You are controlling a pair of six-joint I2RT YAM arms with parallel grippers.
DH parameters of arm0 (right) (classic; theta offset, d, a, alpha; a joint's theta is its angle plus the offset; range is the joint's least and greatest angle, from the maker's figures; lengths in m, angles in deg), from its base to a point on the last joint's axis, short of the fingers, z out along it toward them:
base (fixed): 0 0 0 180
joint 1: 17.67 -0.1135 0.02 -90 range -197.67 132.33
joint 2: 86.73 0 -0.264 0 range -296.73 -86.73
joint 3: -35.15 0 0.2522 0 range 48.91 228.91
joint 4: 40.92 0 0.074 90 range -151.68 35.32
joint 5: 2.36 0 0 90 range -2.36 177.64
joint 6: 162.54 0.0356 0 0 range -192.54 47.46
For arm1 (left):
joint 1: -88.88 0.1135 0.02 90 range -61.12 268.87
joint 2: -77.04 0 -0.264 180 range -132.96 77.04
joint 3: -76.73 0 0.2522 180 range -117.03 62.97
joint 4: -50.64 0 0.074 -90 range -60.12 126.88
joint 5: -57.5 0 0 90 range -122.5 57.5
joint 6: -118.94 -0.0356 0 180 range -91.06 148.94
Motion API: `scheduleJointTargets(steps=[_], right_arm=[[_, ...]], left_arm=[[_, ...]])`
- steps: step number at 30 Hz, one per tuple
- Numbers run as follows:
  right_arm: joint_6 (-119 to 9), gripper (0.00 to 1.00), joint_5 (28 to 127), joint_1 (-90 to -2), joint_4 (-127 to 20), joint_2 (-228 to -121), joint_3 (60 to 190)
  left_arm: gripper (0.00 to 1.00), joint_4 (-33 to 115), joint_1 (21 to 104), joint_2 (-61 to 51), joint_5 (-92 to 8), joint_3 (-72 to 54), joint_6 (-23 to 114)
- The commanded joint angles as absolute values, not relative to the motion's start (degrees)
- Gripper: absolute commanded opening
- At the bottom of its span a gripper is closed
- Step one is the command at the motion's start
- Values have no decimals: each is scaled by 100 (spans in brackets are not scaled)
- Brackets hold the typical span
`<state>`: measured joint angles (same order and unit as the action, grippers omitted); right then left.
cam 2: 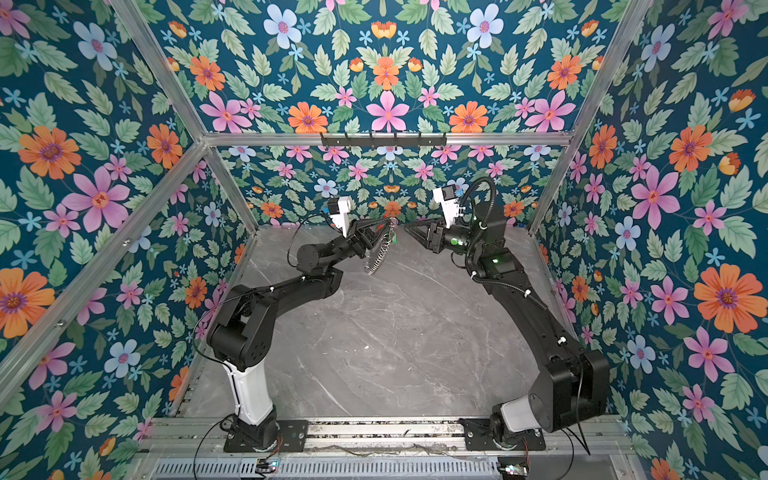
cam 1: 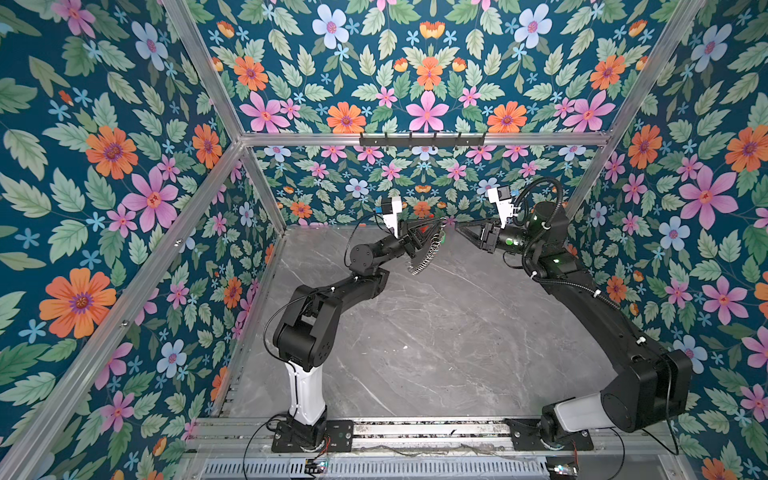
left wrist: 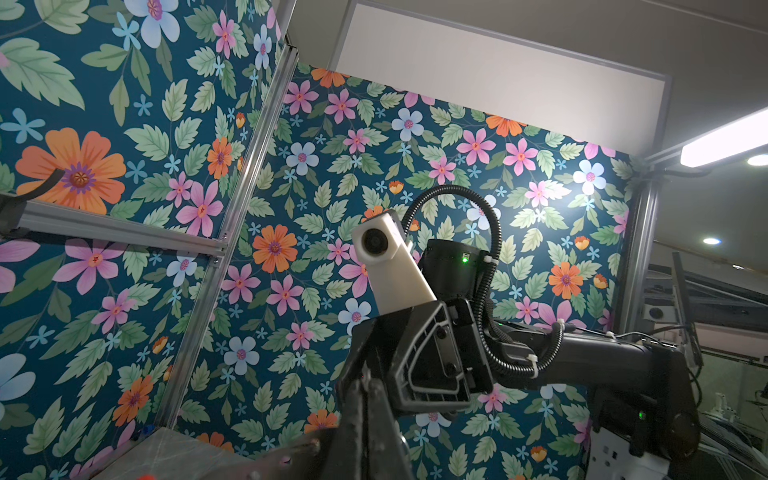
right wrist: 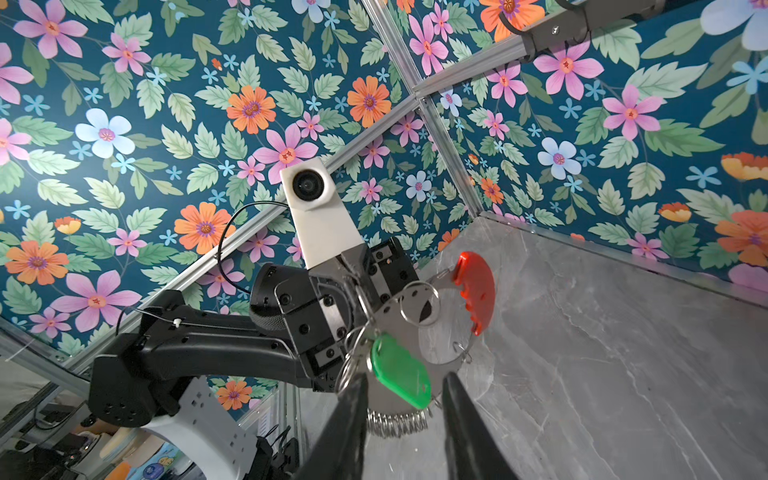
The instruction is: Put the keys on the keyring
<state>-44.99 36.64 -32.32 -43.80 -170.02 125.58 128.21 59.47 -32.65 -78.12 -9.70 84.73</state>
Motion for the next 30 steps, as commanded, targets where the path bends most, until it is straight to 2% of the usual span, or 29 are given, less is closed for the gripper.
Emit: scheduleJointTargets(steps=[1,11,19,21,24,27,30], right_arm=[[-4030,30,3435,-3268,-3688,-17118,12656],[-4097,25,3412,-3489,-3789,-17245,12790],[-4141,8,3437,-3490,-3828,-17229,12724],[-4175,1,3438,-3490,-3863,-17236,12745],[-4393,0,3496,-3496,-4145,-17236,12833],[-5039,0,3667,-3496,-4936,-17242,13002],[-5899,0,3964,-3490,-5951,-17266,13211]], left_arm=[[0,13136,5917,-3254,-7887,-974,8544],[0,13136,5909,-3257,-7889,-1014,8557],[0,13145,5908,-3272,-7885,-1042,8585],[0,13138,5908,-3291,-7902,-1064,8586],[0,12925,5909,-3335,-8132,-1121,8435],[5,12137,5925,-3166,-8536,-962,7667],[17,10798,5982,-2720,-8670,-649,6304]])
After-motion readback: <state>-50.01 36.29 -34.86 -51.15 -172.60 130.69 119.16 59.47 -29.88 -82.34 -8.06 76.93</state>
